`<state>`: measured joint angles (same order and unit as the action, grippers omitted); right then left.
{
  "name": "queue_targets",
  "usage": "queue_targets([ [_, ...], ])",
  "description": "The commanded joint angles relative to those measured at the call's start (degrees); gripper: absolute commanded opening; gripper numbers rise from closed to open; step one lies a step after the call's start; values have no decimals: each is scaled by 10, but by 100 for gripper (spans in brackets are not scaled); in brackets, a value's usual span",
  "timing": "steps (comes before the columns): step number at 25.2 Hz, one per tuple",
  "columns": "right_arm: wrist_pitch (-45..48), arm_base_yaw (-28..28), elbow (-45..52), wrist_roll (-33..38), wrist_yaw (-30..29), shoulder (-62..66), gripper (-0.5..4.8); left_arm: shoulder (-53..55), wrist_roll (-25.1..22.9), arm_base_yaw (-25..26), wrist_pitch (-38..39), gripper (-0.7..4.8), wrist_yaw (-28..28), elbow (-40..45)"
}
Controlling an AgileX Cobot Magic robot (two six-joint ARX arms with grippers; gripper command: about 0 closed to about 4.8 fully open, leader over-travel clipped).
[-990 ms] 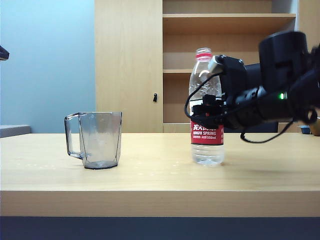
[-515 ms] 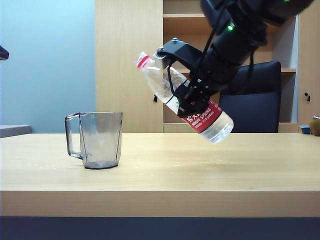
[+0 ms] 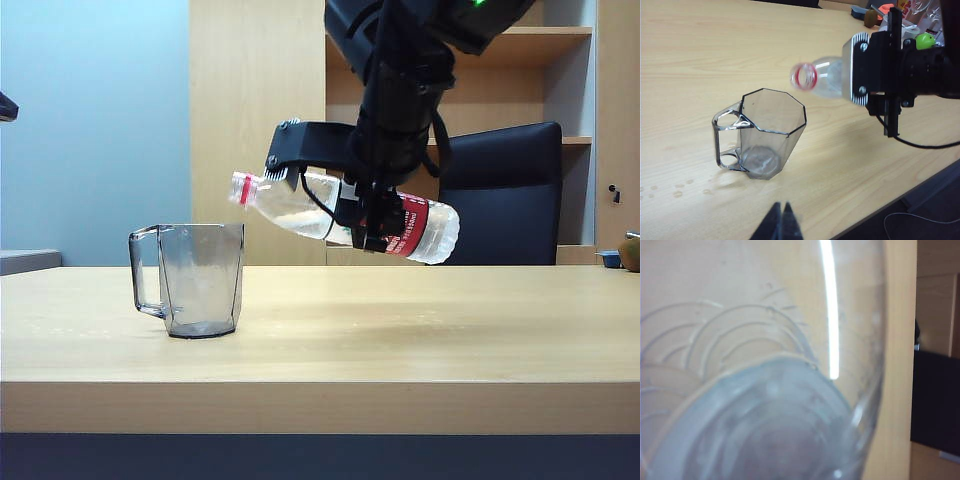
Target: Pick up the mineral water bottle on the table and pour water into the mug until it's half full.
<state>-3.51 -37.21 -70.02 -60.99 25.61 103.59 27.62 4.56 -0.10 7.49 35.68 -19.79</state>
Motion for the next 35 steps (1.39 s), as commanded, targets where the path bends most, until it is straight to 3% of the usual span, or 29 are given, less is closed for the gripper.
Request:
queue_targets([
  [1, 21, -8, -12, -39, 21, -4, 234, -1, -1, 0, -7, -6, -14, -2],
  [10, 23, -12, -26, -86, 93, -3, 234, -1, 0, 0, -7, -6, -36, -2],
  [13, 22, -12, -38, -89, 95, -3, 234, -1, 0, 0, -7, -6, -36, -2],
  [19, 25, -25, -49, -158, 122, -4, 234, -1, 0, 0, -7, -6, -35, -2],
  [35, 40, -46, -49, -213, 172, -3, 234, -1, 0, 0, -7, -6, -35, -2],
])
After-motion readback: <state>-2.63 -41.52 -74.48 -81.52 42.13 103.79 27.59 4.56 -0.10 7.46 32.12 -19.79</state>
